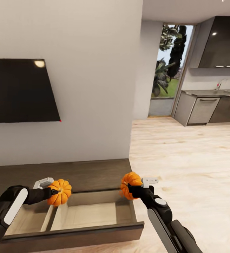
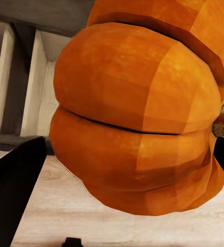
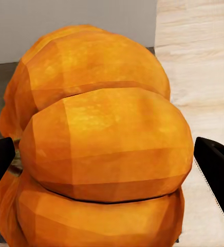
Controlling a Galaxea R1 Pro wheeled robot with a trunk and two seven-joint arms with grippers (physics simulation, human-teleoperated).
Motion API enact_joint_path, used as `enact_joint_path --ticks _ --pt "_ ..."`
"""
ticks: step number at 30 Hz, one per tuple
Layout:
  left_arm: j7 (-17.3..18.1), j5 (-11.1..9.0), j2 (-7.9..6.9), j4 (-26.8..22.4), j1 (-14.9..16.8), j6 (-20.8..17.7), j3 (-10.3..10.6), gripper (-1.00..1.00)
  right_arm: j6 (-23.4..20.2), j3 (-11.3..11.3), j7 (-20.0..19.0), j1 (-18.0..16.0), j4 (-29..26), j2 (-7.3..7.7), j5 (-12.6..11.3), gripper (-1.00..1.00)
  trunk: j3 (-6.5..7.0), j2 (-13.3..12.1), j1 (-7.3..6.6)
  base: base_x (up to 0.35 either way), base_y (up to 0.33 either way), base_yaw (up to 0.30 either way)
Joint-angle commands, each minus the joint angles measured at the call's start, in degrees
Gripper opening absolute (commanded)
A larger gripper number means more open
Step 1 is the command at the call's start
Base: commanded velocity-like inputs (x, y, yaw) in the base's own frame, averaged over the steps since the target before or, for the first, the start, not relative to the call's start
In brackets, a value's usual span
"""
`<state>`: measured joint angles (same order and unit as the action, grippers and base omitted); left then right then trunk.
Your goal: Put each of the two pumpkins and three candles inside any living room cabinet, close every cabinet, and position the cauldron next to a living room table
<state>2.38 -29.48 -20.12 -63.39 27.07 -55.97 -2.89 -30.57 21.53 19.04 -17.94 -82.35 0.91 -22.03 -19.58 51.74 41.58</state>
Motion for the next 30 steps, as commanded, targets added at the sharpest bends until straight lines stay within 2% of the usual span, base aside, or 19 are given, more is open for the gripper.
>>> enact_joint_path --ticks 1,5,11,15,19,30 --pt "0.3 0.0 0.0 -0.1 0.0 -0.3 -0.1 -1.0 -0.1 0.2 0.6 -0.1 0.0 0.05 -0.6 -1.0 -0.04 0.1 0.02 0.14 0.045 -0.275" --pt "0.3 0.0 0.0 -0.1 0.0 -0.3 -0.1 -1.0 -0.1 0.2 0.6 -0.1 0.0 0.02 -0.6 -1.0 0.05 0.1 0.02 0.156 0.09 -0.241" --pt "0.3 -0.1 0.0 0.0 0.0 -0.3 -0.1 -1.0 -0.1 0.2 0.6 -0.1 -0.1 0.02 -0.6 -1.0 0.07 0.1 0.02 0.026 0.016 -0.043" --pt "0.3 -0.2 0.0 0.0 0.0 -0.3 -0.1 -1.0 0.0 1.9 0.7 -0.1 -0.1 -0.02 -0.5 -1.0 0.07 0.1 0.02 -0.048 0.051 -0.003" --pt "0.3 -0.1 0.0 -0.1 0.0 -0.3 -0.1 -1.0 0.9 2.5 0.7 -0.1 0.0 -0.02 -0.4 -1.0 0.07 0.1 0.02 -0.013 0.016 0.004" --pt "0.2 -0.2 0.0 0.0 0.0 -0.3 -0.1 -1.0 1.2 2.5 0.7 -0.1 0.0 0.03 -0.5 -1.0 0.07 0.1 0.02 0.054 0.07 0.193"
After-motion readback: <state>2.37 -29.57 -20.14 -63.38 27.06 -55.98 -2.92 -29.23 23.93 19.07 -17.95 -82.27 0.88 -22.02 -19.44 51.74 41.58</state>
